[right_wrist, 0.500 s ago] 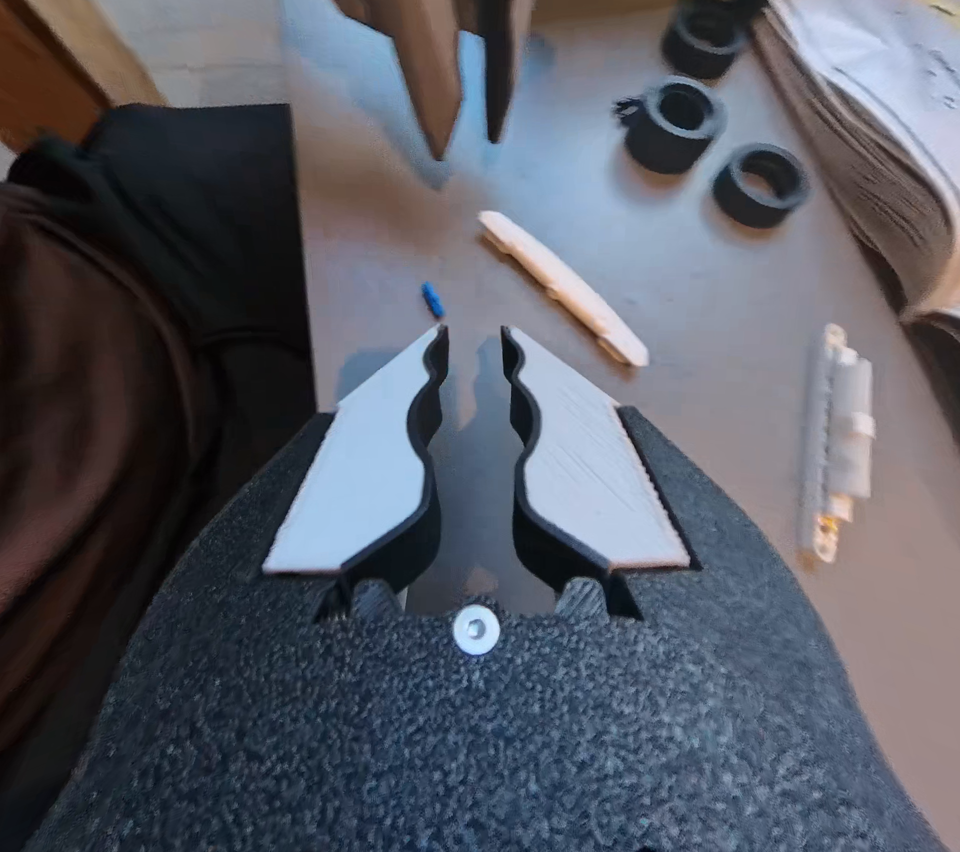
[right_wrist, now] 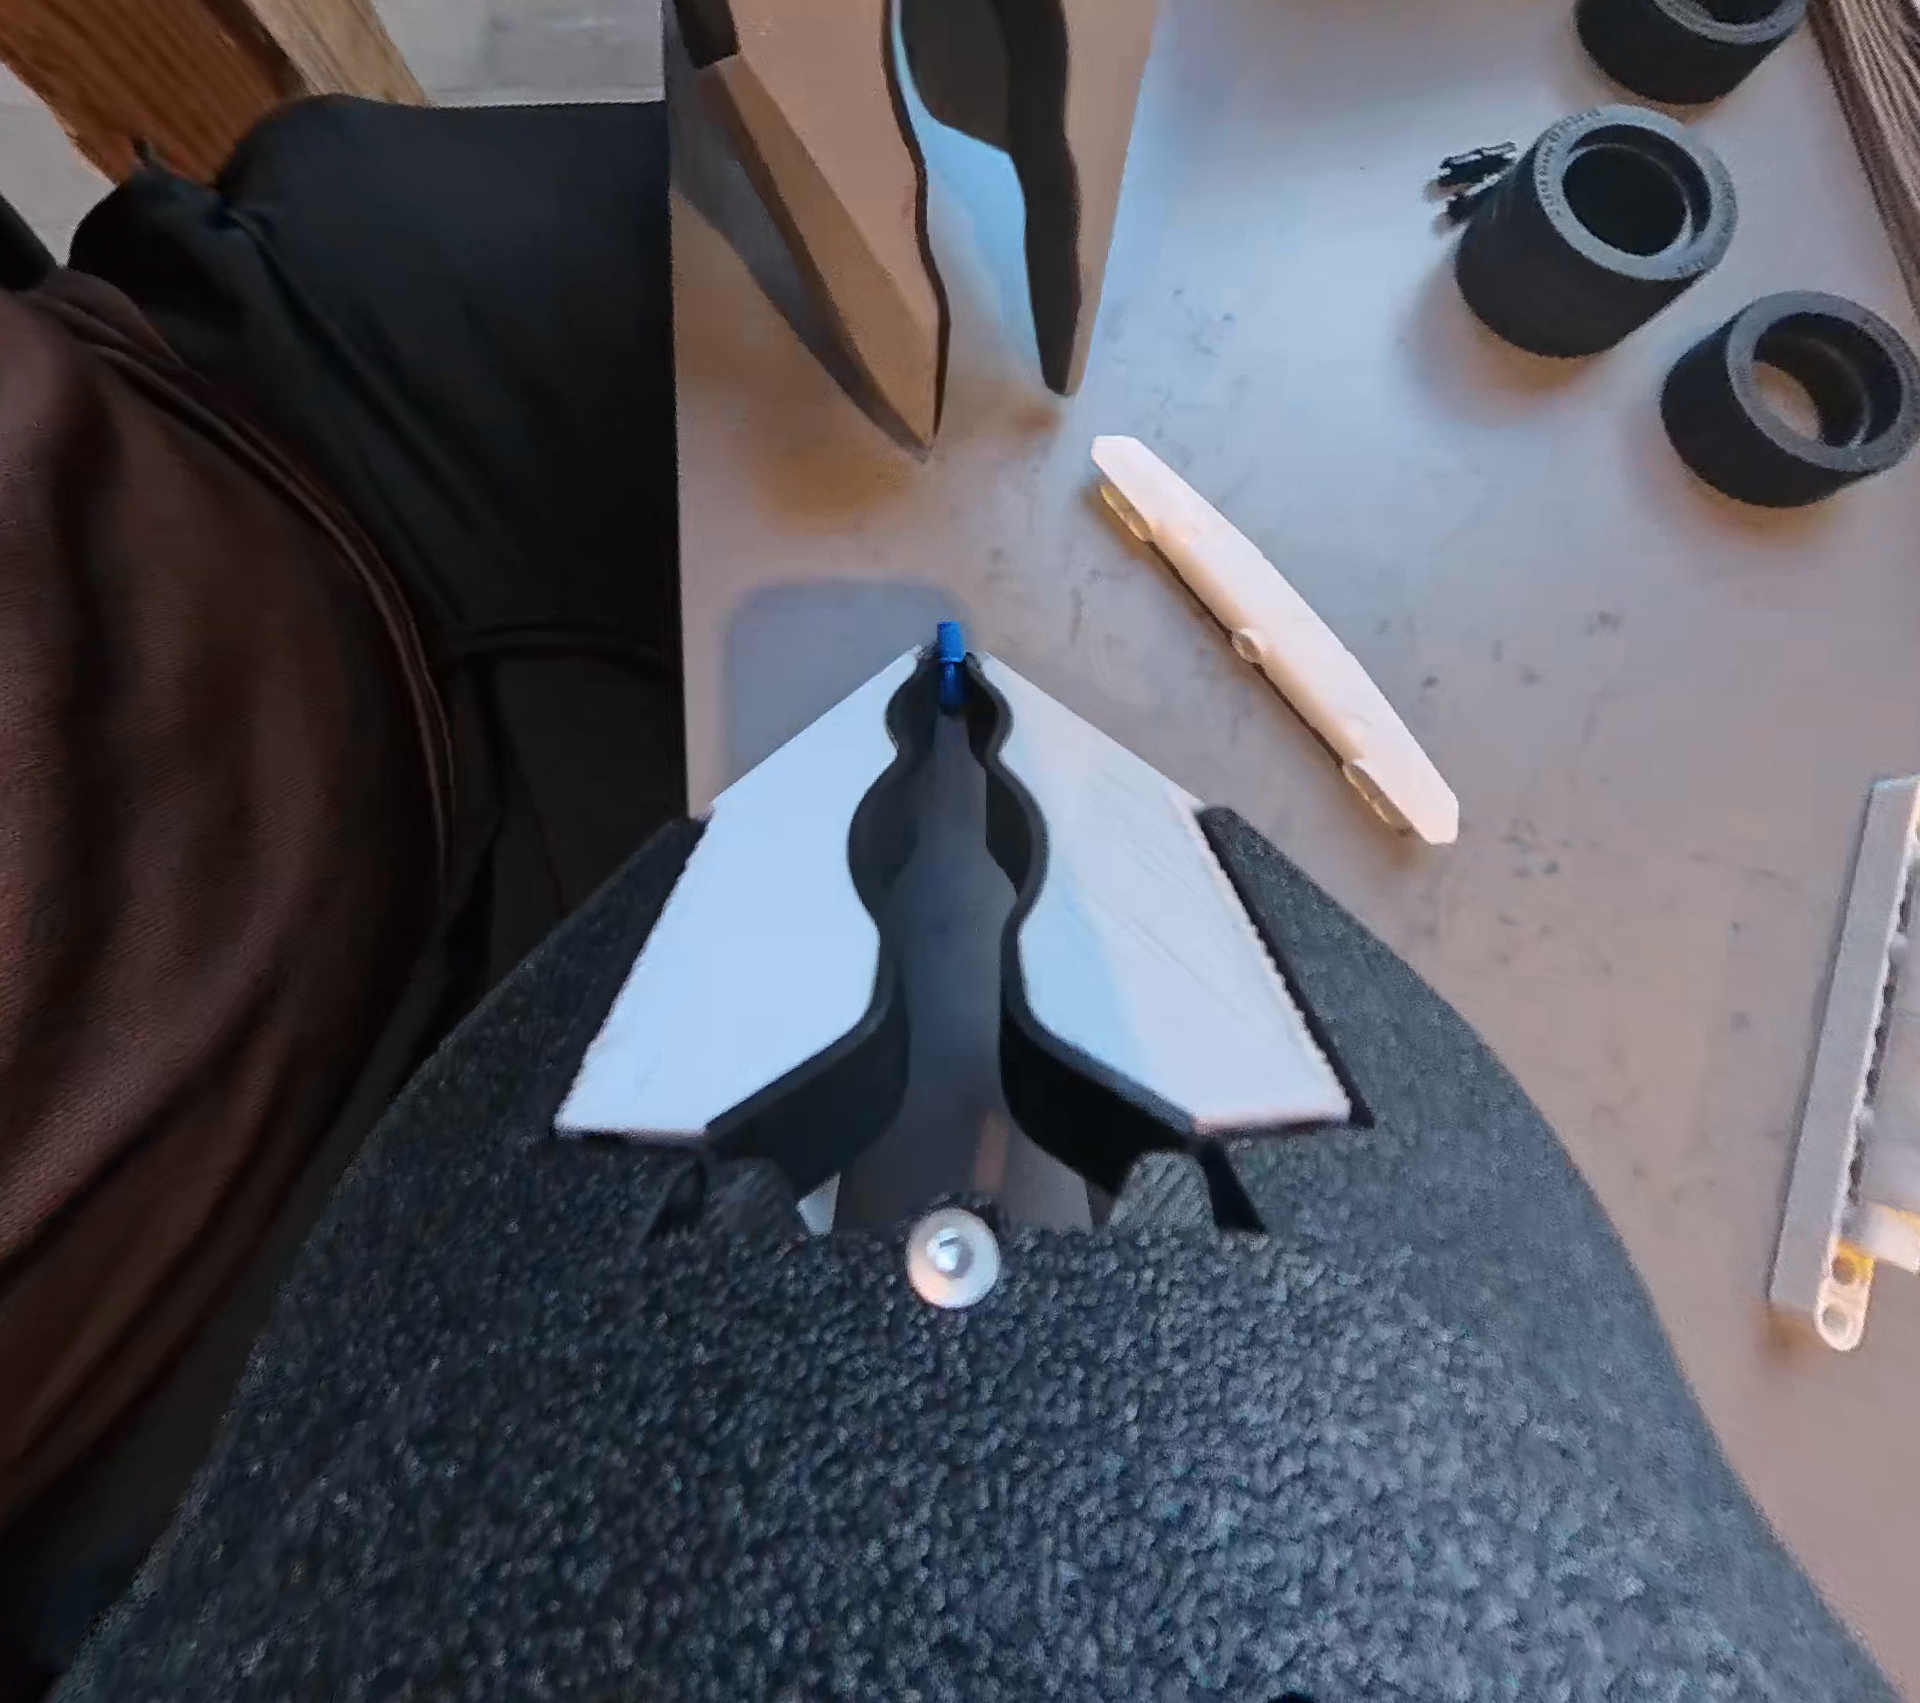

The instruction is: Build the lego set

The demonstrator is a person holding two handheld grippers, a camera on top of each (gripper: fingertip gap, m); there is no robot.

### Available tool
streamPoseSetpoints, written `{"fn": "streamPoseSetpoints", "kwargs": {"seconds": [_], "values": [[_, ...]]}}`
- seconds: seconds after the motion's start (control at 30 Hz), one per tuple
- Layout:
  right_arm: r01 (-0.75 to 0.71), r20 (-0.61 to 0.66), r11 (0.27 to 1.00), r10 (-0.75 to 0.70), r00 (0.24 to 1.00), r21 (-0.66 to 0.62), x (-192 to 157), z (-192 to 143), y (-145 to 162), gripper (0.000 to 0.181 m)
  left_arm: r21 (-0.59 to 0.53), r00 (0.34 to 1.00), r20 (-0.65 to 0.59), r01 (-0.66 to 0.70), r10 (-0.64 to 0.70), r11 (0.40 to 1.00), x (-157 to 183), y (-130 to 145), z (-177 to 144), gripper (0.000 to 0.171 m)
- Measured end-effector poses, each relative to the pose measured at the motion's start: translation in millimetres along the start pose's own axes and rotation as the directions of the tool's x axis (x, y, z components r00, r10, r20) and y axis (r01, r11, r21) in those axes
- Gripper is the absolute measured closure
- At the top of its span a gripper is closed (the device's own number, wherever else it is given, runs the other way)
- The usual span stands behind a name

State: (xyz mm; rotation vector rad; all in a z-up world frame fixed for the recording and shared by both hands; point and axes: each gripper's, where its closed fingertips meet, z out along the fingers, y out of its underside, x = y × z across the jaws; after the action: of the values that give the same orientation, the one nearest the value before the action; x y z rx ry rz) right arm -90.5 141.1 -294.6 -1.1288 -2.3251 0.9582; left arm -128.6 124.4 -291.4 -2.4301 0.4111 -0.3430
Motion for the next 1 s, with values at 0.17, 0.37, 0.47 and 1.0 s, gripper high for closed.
{"fn": "streamPoseSetpoints", "kwargs": {"seconds": [0.17,0.37,0.47,1.0], "values": [[-0.135,-0.018,0.990,0.136,0.990,0.046,11,-7,-2,0.176,0.204,0.975,0.152,-0.191,0.161,0.960,-8,-15,-9,0.148],[-0.481,0.186,0.842,0.446,0.876,0.245,32,-30,-26,0.177,0.177,0.937,0.225,-0.308,0.267,0.935,-13,-25,-2,0.155],[-0.653,0.339,0.680,0.560,0.756,0.333,43,-48,-41,0.176,0.239,0.938,0.234,-0.312,0.258,0.919,-15,-43,3,0.139],[-0.888,0.591,0.333,0.662,0.460,0.318,50,-45,-46,0.177,0.345,0.847,0.403,-0.493,0.348,0.799,-4,-90,3,0.152]]}}
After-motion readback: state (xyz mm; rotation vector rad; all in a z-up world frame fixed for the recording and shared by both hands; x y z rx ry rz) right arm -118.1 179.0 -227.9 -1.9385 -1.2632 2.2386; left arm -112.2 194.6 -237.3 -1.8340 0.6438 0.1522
